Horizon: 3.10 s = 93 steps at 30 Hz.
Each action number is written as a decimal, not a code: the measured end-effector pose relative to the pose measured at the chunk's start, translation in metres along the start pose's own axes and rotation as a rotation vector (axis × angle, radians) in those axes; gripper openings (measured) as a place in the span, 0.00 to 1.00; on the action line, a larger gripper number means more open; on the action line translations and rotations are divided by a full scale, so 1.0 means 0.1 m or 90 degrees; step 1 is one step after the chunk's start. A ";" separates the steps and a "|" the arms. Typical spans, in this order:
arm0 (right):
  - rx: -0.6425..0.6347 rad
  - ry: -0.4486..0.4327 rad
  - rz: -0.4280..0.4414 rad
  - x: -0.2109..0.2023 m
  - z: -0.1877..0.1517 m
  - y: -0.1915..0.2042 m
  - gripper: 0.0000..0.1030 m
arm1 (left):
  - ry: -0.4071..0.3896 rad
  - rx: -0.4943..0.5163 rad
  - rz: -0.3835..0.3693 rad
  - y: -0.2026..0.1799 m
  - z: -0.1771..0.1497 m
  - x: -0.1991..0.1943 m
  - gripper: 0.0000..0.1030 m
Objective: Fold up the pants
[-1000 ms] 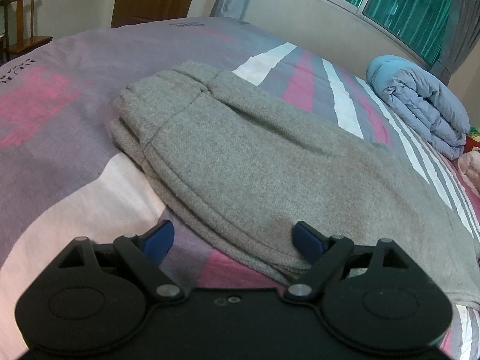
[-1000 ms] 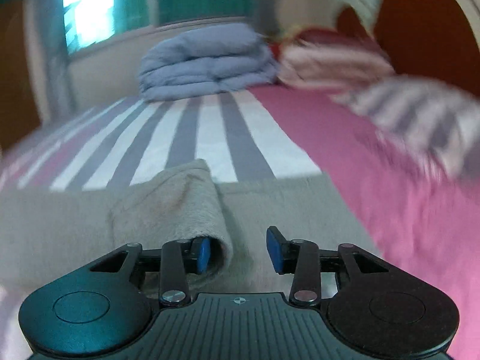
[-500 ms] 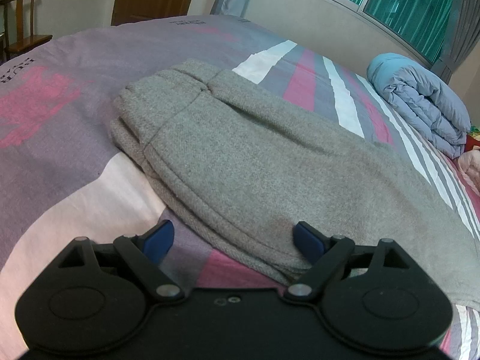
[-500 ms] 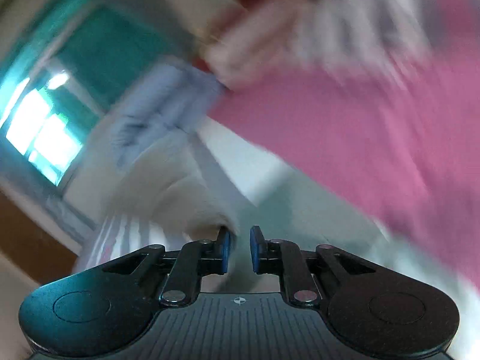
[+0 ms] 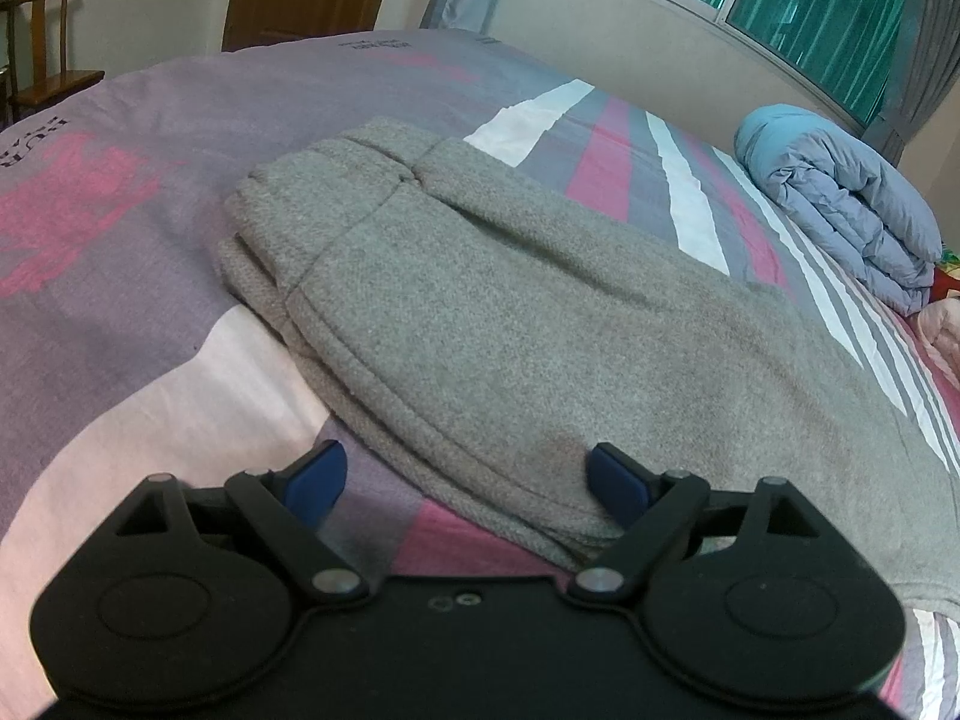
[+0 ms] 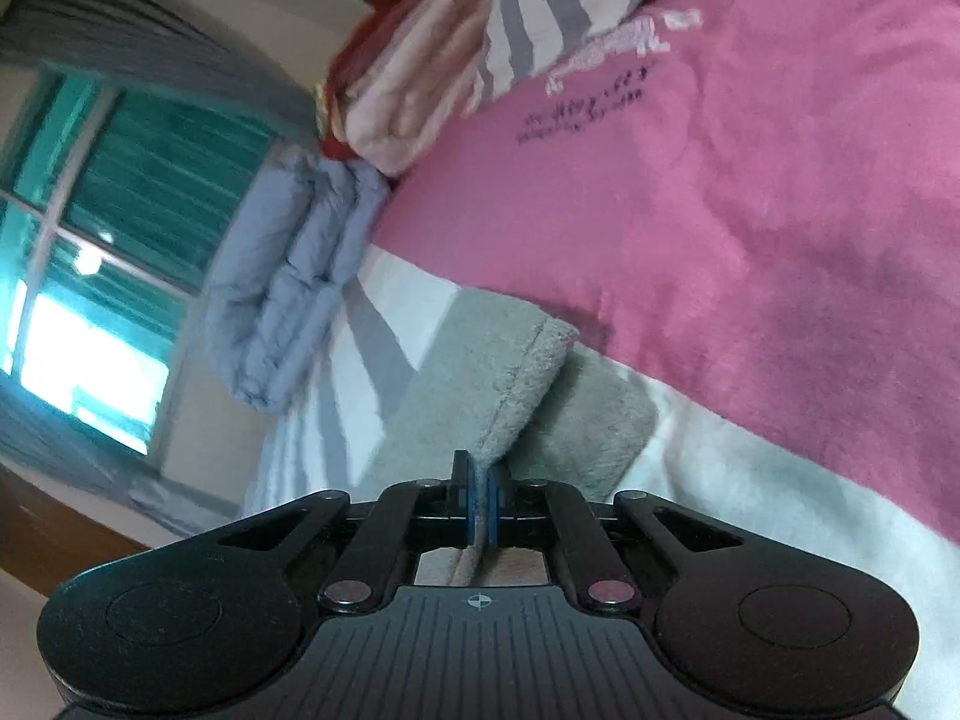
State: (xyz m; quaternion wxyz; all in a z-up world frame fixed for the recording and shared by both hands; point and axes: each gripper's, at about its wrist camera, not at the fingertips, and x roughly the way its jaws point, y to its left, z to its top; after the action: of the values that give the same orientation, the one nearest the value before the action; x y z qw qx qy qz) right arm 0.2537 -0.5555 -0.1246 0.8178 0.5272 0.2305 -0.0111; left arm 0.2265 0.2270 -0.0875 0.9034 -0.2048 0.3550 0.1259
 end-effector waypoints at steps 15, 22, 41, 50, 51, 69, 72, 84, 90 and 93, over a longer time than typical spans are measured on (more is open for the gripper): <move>-0.244 -0.088 -0.019 -0.69 -1.04 0.68 0.67 | -0.163 -0.054 -0.061 0.37 -0.02 -0.49 0.59; -0.251 -0.086 -0.049 -0.57 -1.12 0.71 0.67 | -0.127 -0.065 -0.035 0.50 0.30 -0.27 0.37; -0.339 -0.040 -0.115 -0.38 -1.28 0.90 0.67 | -0.121 0.040 -0.011 0.43 0.48 -0.07 0.15; -0.308 -0.054 -0.116 -0.44 -1.21 0.83 0.67 | -0.109 0.057 0.007 0.51 0.45 0.01 0.13; -0.296 -0.056 -0.115 -0.45 -1.19 0.81 0.67 | -0.107 0.065 0.014 0.48 0.45 0.00 0.15; -0.194 -0.064 -0.051 -0.62 -1.04 0.61 0.67 | -0.069 0.123 0.043 0.00 0.11 -0.30 0.62; -0.124 -0.078 -0.018 -0.67 -0.90 0.48 0.67 | -0.040 0.076 0.031 0.06 0.03 -0.15 0.68; 0.040 -0.099 0.030 -0.58 -0.35 0.04 0.40 | -0.043 0.056 0.029 0.08 -0.02 -0.05 0.76; 0.048 -0.068 -0.037 -0.37 -0.19 0.08 0.40 | -0.042 0.058 0.032 0.05 -0.02 -0.02 0.78; 0.033 -0.051 -0.045 -0.32 -0.19 0.13 0.35 | -0.045 0.057 0.031 0.06 -0.03 -0.02 0.78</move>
State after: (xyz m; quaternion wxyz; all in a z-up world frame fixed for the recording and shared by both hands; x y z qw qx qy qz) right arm 0.2217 -0.5408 -0.1079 0.8115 0.5389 0.2156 -0.0672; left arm 0.2215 0.2308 -0.0897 0.9203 -0.1511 0.3331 0.1389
